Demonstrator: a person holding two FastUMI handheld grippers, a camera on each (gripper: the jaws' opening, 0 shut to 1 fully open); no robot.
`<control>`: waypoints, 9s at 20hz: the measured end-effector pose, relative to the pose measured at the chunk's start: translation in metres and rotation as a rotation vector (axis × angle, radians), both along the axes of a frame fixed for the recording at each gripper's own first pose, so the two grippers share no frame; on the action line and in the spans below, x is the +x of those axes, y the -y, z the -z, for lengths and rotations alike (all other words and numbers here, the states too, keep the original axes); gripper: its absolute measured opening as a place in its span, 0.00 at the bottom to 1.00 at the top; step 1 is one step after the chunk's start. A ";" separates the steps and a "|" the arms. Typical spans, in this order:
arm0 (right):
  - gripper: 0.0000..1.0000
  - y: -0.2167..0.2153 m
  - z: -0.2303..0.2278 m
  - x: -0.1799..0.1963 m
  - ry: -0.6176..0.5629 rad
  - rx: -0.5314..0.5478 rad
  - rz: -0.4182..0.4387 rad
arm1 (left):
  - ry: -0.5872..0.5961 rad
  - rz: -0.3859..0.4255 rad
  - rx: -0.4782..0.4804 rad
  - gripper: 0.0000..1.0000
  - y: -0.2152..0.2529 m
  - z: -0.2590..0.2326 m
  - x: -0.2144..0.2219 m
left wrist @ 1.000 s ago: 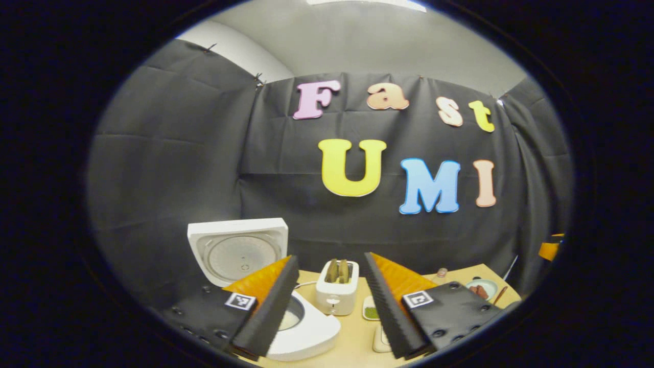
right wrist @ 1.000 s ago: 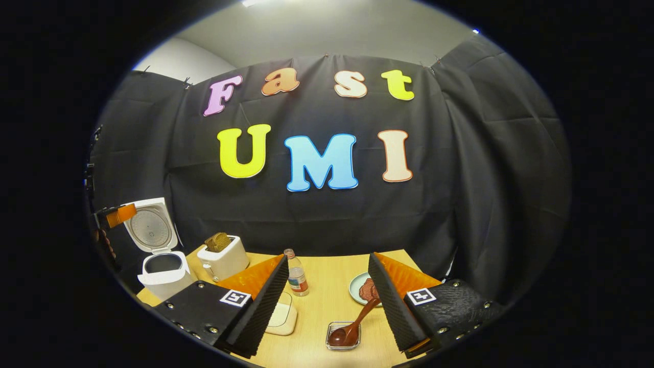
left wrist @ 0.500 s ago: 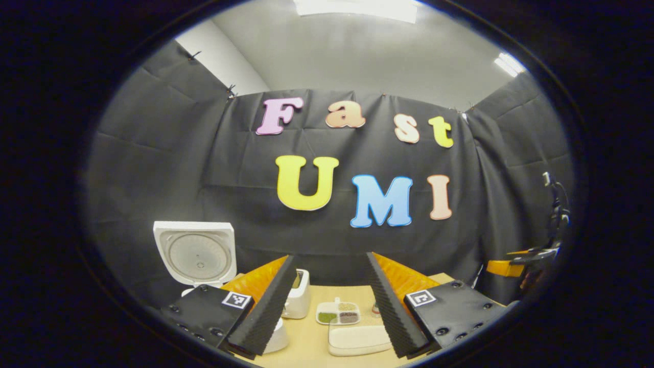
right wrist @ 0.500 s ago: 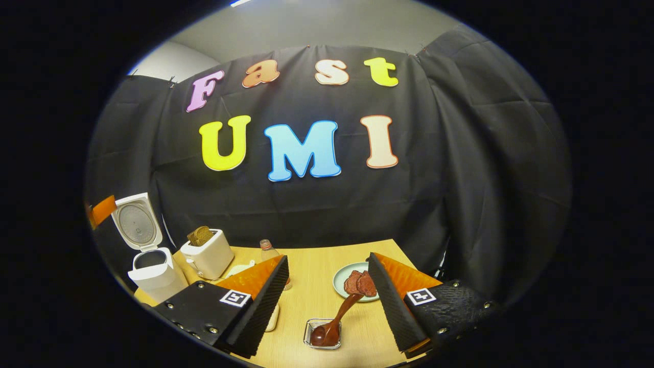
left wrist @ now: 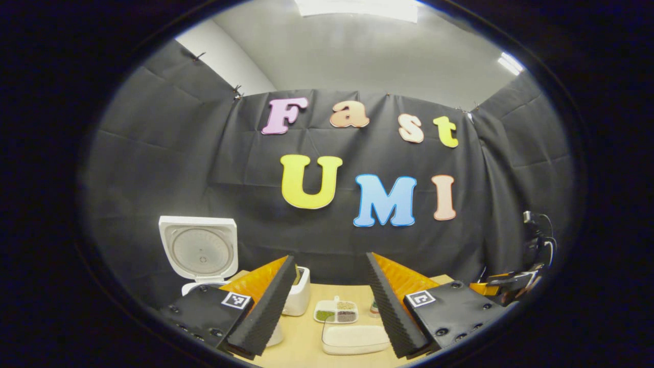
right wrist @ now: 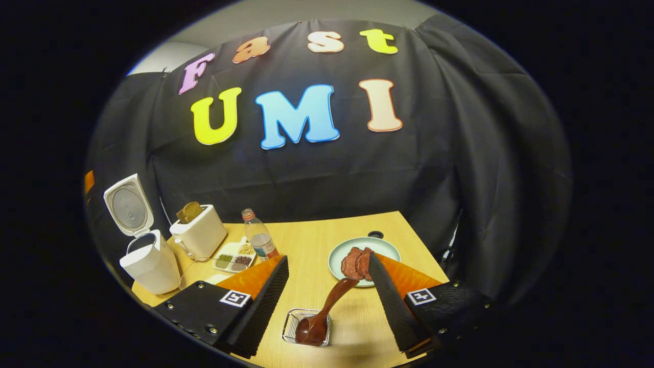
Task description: Close the left gripper, press the button to open the rice cooker; take a wooden spoon from the chopstick holder with the right hand, scoop a spoonful of rice and pour it into the rice cooker, then put the wooden spoon back into the chopstick holder.
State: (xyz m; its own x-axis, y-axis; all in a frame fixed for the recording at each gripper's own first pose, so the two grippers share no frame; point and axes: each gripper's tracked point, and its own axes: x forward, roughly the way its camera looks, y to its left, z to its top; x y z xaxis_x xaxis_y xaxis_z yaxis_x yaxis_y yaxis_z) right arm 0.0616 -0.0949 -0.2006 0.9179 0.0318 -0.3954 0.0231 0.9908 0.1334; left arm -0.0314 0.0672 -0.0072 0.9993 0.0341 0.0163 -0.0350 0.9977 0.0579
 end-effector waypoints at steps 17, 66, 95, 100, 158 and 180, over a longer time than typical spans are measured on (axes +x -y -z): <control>0.52 -0.006 0.109 0.041 -0.282 0.278 -0.009 | -0.107 -0.033 -0.013 0.93 -0.003 0.021 0.012; 0.07 -0.291 0.074 0.076 -0.082 0.123 -0.262 | -0.207 -0.089 0.001 0.95 -0.186 0.079 -0.046; 0.07 -0.260 -0.121 0.056 0.038 1.209 -0.094 | -0.137 0.013 -0.061 0.95 -0.178 0.060 -0.052; 0.07 -0.303 -0.134 0.059 0.014 1.191 -0.147 | -0.137 0.029 -0.062 0.93 -0.191 0.063 -0.066; 0.08 -0.661 -0.136 0.044 0.203 0.242 -0.935 | -0.079 -0.169 -0.157 0.93 -0.274 0.070 -0.134; 0.07 -0.289 -0.172 0.014 0.124 0.880 -0.334 | -0.063 0.100 -0.124 0.93 -0.244 0.067 -0.141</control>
